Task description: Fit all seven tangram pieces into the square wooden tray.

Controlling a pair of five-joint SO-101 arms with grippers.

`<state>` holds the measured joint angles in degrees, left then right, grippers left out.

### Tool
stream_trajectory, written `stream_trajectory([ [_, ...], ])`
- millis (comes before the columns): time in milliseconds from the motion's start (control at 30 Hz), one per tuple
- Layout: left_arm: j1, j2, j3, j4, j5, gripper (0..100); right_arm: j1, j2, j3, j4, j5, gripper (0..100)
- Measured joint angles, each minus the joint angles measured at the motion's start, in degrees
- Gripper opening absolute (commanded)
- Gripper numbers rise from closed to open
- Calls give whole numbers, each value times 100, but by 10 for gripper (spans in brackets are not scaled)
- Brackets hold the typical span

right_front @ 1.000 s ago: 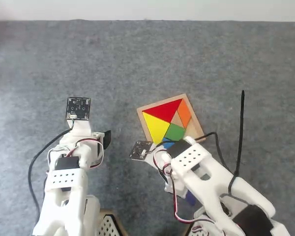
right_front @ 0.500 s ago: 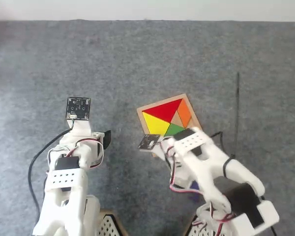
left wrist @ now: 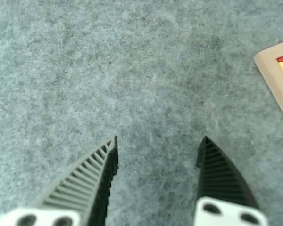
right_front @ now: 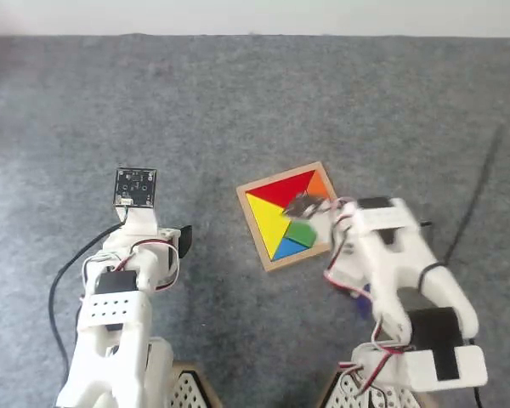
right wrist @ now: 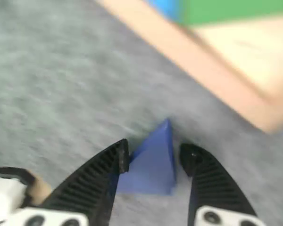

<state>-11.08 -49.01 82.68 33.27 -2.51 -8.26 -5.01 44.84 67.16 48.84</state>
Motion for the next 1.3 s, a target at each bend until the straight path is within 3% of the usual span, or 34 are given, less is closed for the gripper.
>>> stream_trajectory([
  [267, 0, 0, 0, 0, 0, 269, 1846, 79, -1345, 9, 651, 223],
  [533, 0, 0, 0, 0, 0, 269, 2980, 413, -2514, 9, 387, 224],
  [700, 0, 0, 0, 0, 0, 269, 2382, 651, -2242, 571, -378, 224],
  [867, 0, 0, 0, 0, 0, 269, 1591, 484, -1090, 448, -1011, 239],
  [1100, 0, 0, 0, 0, 0, 269, 1389, -853, 554, -440, -1134, 302],
  [1300, -9, 0, 0, 0, 0, 269, 1371, -1433, 888, -466, -1213, 302],
])
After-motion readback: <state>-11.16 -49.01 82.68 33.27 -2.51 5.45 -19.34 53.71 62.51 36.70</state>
